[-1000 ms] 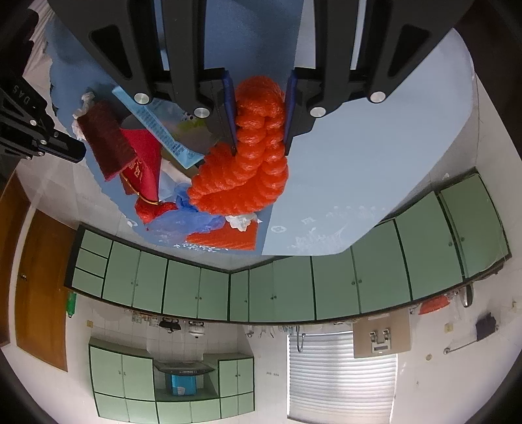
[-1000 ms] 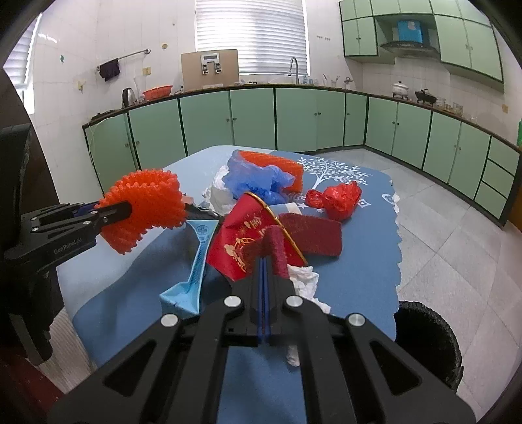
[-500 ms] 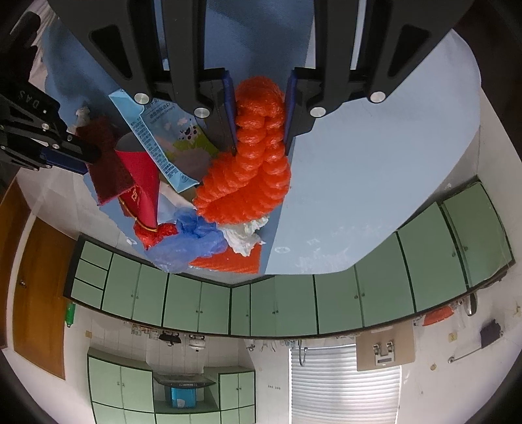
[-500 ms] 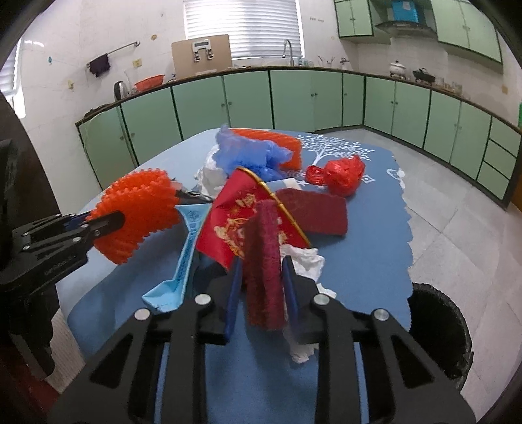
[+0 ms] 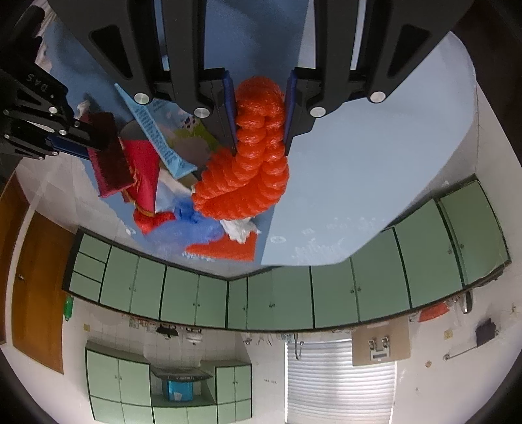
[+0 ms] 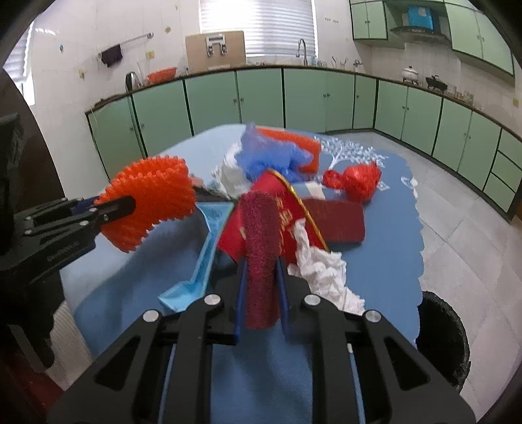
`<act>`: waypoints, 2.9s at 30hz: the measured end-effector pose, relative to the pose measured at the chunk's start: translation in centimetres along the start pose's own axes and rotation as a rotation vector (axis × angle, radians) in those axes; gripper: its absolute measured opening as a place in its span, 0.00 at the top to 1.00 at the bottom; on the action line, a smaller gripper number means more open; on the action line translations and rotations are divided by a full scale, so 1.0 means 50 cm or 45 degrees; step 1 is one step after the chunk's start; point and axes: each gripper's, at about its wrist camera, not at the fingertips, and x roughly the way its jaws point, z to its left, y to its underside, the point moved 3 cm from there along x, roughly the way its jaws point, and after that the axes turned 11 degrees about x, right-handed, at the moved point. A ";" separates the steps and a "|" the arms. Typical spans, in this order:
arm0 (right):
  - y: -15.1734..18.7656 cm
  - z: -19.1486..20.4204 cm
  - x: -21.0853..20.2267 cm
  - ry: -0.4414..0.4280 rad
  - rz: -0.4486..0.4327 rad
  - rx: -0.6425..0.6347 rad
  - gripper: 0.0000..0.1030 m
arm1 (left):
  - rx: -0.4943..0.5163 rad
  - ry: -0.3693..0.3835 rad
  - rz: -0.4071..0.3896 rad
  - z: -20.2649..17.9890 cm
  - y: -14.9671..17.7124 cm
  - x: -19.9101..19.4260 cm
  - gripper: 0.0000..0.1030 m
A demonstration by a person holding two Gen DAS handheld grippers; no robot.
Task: Collect trash
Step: 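Carry the orange mesh and red sponge over the black bin and release both, then grasp the milk carton with the left gripper while the right gripper grasps white tissues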
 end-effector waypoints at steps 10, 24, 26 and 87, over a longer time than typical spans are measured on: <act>-0.055 0.017 -0.106 -0.071 -0.177 0.039 0.85 | 0.010 0.024 -0.154 -0.015 -0.058 -0.083 0.77; -0.057 -0.162 -0.253 0.192 -0.342 0.188 0.85 | 0.149 0.299 -0.247 -0.183 -0.138 -0.088 0.77; -0.044 -0.204 -0.273 0.252 -0.349 0.223 0.85 | 0.174 0.358 -0.251 -0.225 -0.151 -0.077 0.77; 0.012 -0.331 -0.222 0.359 -0.423 0.499 0.10 | 0.167 0.211 -0.129 -0.273 -0.134 0.024 0.28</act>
